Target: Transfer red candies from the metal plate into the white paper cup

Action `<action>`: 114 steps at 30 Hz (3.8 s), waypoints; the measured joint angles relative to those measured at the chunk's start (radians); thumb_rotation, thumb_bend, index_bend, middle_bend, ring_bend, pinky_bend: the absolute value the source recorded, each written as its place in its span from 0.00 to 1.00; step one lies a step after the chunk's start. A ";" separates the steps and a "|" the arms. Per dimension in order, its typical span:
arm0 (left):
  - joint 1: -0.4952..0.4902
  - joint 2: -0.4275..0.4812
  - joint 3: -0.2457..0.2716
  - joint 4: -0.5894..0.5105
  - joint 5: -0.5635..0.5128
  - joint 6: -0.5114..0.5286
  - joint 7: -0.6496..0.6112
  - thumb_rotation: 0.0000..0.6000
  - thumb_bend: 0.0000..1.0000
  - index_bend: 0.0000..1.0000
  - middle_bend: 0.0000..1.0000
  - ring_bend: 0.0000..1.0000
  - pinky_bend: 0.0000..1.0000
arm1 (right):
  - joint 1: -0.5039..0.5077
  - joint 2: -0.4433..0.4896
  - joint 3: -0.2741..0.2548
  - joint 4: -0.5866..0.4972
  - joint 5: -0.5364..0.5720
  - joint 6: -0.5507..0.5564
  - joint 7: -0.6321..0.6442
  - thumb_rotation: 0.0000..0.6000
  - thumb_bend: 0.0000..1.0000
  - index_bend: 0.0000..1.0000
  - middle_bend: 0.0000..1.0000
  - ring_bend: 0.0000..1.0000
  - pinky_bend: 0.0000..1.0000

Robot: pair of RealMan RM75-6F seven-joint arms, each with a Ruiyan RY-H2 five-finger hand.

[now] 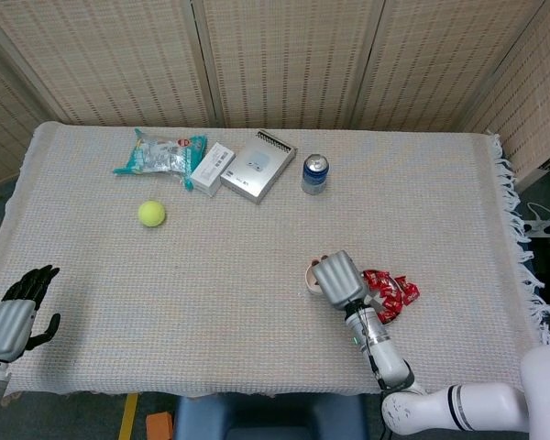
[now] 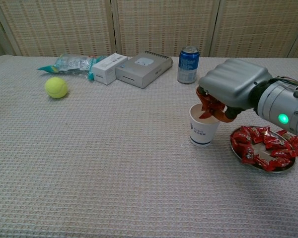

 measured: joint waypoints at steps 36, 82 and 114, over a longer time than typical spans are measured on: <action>-0.001 -0.008 0.003 0.000 0.002 0.001 0.016 1.00 0.47 0.00 0.02 0.00 0.16 | -0.093 0.189 -0.129 -0.036 -0.042 0.033 0.203 1.00 0.24 0.08 0.24 0.75 1.00; -0.008 -0.012 0.005 -0.003 -0.010 -0.019 0.027 1.00 0.47 0.00 0.04 0.00 0.18 | -0.127 0.129 -0.220 0.076 -0.065 -0.123 0.213 1.00 0.16 0.11 0.13 0.76 1.00; -0.011 -0.012 0.006 -0.002 -0.013 -0.025 0.029 1.00 0.47 0.00 0.05 0.00 0.18 | -0.189 0.100 -0.240 0.106 -0.169 -0.080 0.164 1.00 0.16 0.22 0.25 0.79 1.00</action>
